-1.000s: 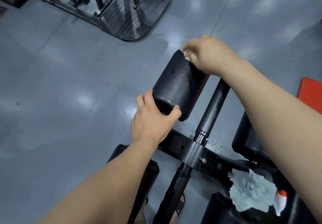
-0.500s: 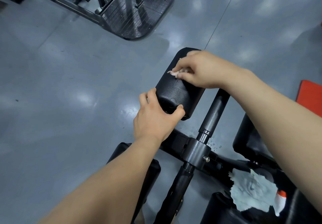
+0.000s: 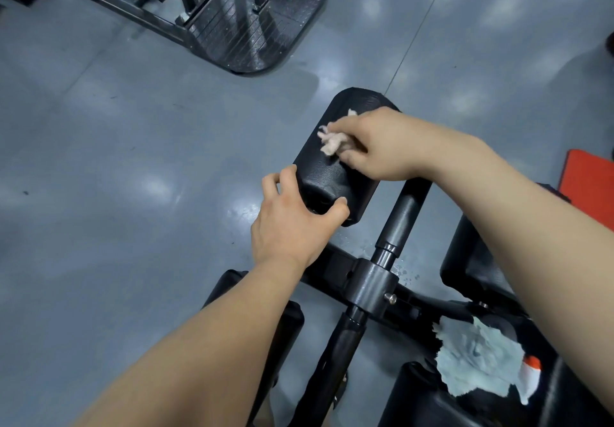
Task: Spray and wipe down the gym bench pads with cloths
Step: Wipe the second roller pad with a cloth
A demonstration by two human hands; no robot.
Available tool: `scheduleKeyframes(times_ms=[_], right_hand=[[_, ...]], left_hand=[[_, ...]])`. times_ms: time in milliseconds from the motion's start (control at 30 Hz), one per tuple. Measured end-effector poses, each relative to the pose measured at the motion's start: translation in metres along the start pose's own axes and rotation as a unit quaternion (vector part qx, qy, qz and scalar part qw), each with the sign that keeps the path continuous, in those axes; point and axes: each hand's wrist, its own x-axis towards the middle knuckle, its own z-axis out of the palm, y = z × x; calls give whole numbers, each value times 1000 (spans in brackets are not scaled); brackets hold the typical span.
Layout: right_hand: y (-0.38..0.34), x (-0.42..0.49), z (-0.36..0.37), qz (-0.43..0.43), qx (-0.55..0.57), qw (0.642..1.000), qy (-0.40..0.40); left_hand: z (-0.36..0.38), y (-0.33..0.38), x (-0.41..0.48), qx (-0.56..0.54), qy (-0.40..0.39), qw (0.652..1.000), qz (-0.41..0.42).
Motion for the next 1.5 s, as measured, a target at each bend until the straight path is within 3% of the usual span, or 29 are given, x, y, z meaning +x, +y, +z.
scheduleKeyframes(times_ms=[133,367,533,767,1033,1167,1300,1367,1500], right_hand=[[13,7,-4,16,37,999,17],[44,35,-18,130,8,985,117],[18,28,0,90,1,984,156],[-14,4,14,-23,41,998,40],[30,25,1,133,-31,974,182],[2,12,18,55,-16,984,167],[-13,-4,19,-36,5,996,77],[-5,-2,13,-26,-1,998,52],[24,10,2,88,-42,991,93]], left_hand=[[0,1,-1,4,4,1000,1],[-1,1,-2,4,1,1000,-3],[0,2,-3,3,4,1000,1],[-1,2,-2,2,2,1000,2],[-1,3,-3,3,5,1000,5],[-1,3,-2,4,3,1000,6],[-3,3,-3,7,-3,1000,10],[-3,4,-4,6,-2,1000,11],[-2,3,-4,5,2,1000,12]])
